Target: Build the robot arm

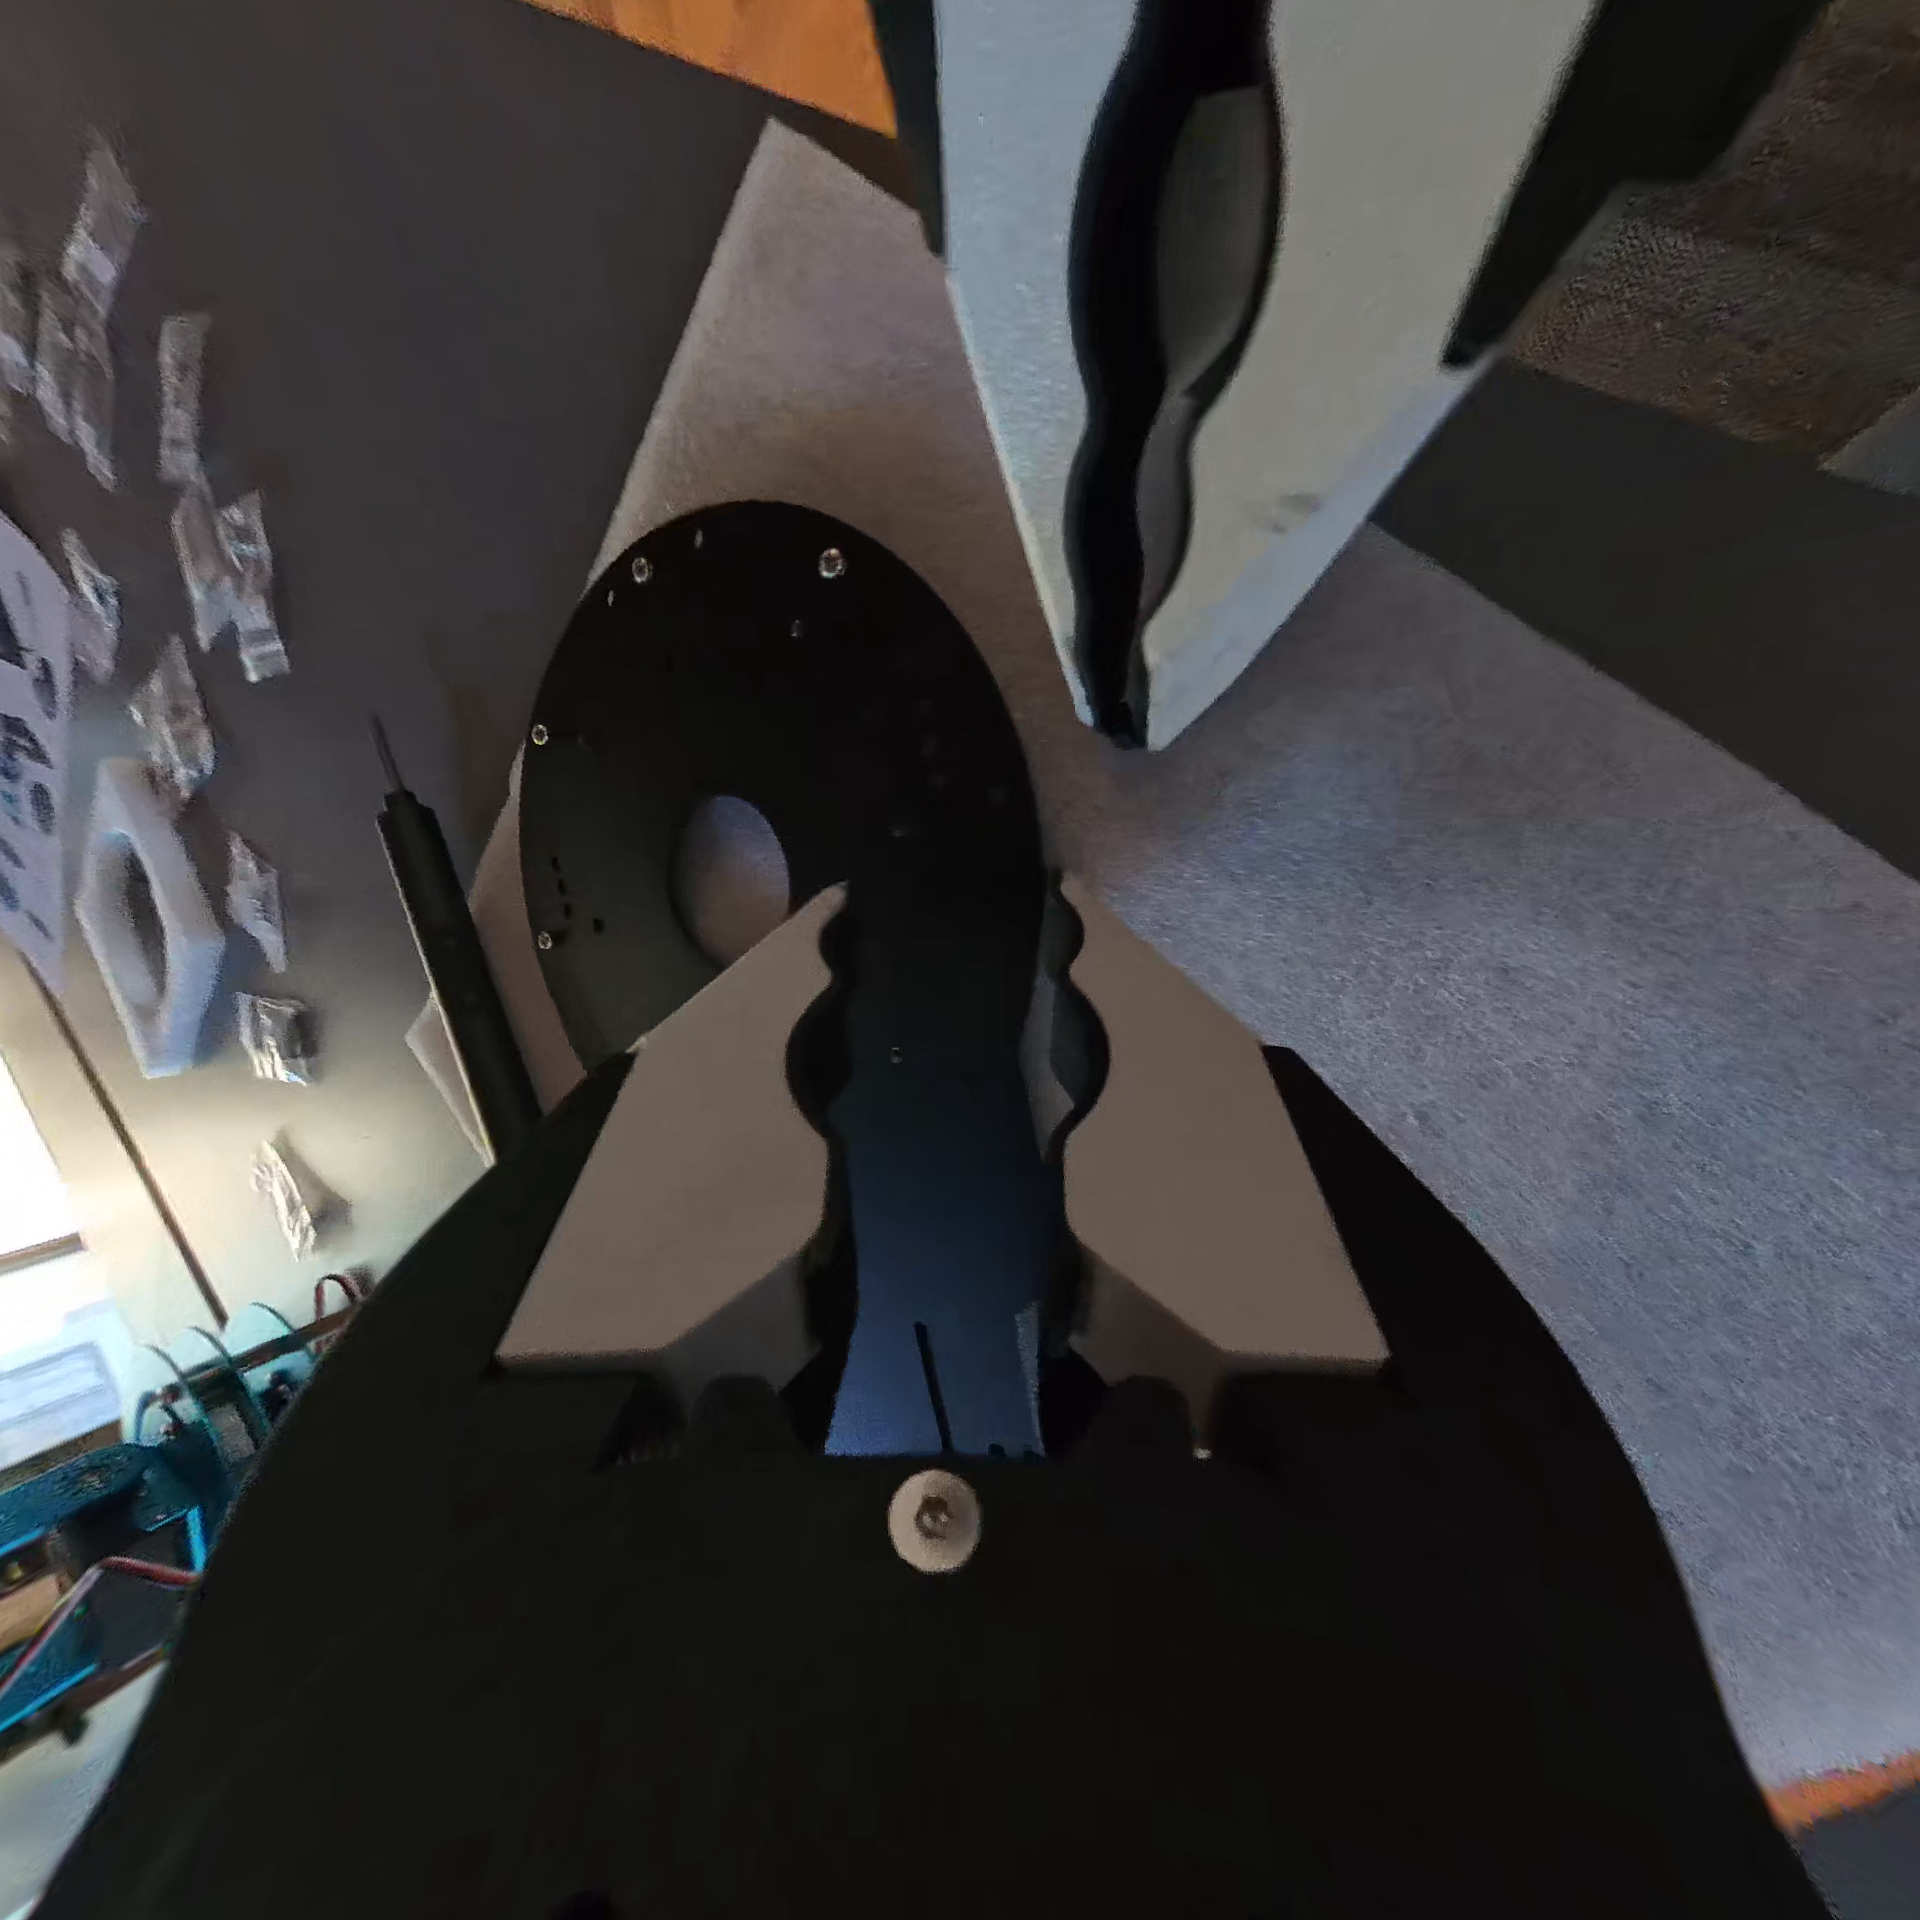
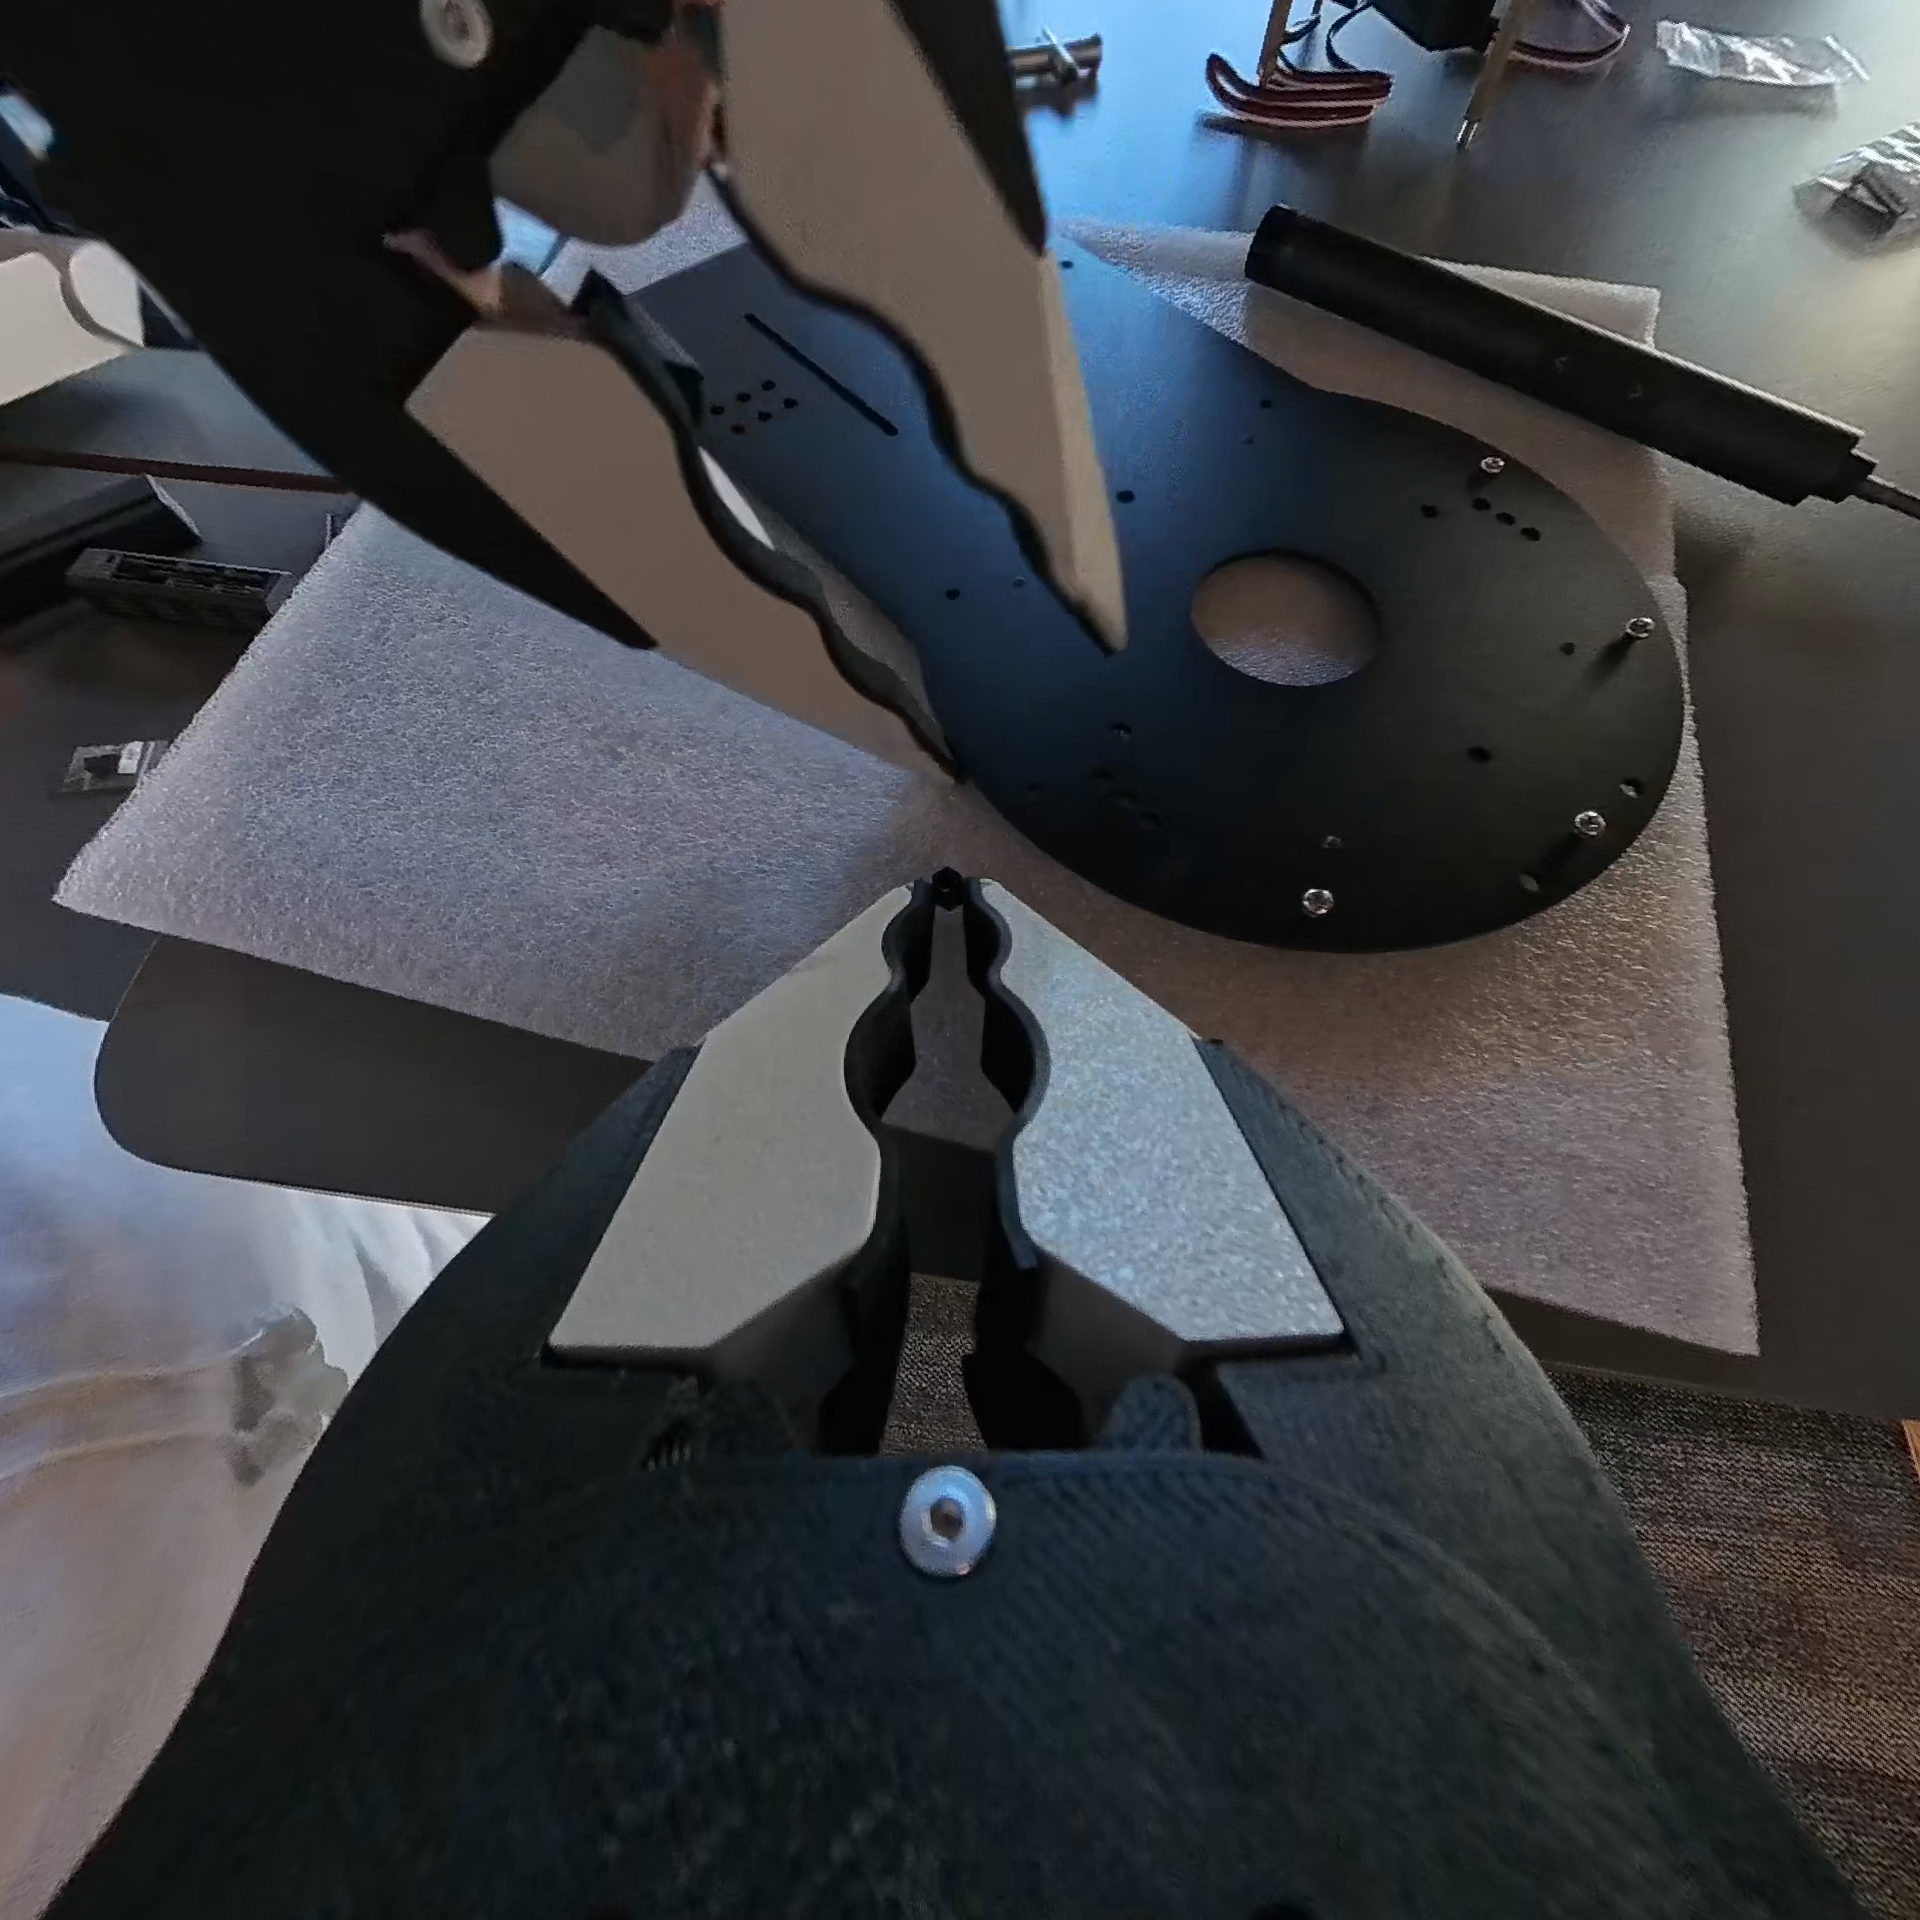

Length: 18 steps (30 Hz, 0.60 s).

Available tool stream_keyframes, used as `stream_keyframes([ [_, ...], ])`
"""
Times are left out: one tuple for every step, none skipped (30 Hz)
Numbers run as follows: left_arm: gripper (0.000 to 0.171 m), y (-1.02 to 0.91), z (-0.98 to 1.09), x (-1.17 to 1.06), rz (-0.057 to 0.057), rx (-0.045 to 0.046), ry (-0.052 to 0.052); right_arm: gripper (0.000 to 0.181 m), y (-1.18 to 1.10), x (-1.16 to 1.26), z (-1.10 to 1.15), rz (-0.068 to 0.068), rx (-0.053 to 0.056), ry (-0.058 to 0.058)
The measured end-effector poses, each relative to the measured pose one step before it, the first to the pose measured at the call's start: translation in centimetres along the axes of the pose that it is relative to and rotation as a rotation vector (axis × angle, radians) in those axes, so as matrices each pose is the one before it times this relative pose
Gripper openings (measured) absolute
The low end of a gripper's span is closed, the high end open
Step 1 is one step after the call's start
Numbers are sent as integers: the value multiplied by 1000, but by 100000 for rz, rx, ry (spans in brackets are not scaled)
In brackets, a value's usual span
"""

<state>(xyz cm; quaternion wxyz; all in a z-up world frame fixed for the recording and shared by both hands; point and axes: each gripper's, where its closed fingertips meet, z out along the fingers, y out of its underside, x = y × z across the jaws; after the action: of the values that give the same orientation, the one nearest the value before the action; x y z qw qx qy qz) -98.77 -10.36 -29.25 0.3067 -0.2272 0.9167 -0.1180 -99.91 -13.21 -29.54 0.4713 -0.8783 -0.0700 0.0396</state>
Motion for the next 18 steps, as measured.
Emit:
stream_keyframes([
  [26,-38,5,235,881,1296,-1710,4,-14,7,-2,250,162,-96],
  [19,-21,20,254,192,906,-1136,4,-16,8,-12,297,121,-137],
  [15,-8,17,236,206,695,-894,4,-4,6,-2,229,48,-122],
  [14,-12,6,85,460,403,-1259,4,-6,8,0,156,60,-73],
  [13,3,-13,-2,437,4,-1062,4,-9,9,-8,156,20,-71],
  [13,2,-2,-13,-129,-189,-422,4,-1,-1,-2,119,14,-90],
  [13,1,16,-11,-722,-132,-36,4,-10,9,4,95,-56,-48],
  [13,-4,2,-18,-856,-62,208,4,14,-3,-1,6,-146,38],
  [13,-9,2,-22,-628,-179,267,4,12,1,3,-181,-139,120],
  [12,-2,1,-43,-91,-357,33,5,23,-8,-7,-228,-193,181],
  [12,-5,2,-24,626,-466,-248,4,29,-6,-4,-268,-277,167],
  [11,-11,3,-14,1128,-618,-307,4,35,-6,-7,-233,-317,183],
  [11,-26,-32,-38,1065,-681,-380,4,13,11,-19,-219,-131,194],
  [10,-35,-26,-54,786,-460,-482,4,7,24,-19,-51,63,248],
  [10,-17,-35,-53,430,-218,-297,4,-23,31,-16,152,237,188],
  [10,-13,-20,-28,-84,-47,22,4,-37,63,-5,128,431,414],
  [9,-13,-36,-30,-430,152,43,4,-43,127,-19,85,586,950],
  [9,-38,-56,-50,-417,267,-139,4,-90,154,-24,225,987,1098],
])
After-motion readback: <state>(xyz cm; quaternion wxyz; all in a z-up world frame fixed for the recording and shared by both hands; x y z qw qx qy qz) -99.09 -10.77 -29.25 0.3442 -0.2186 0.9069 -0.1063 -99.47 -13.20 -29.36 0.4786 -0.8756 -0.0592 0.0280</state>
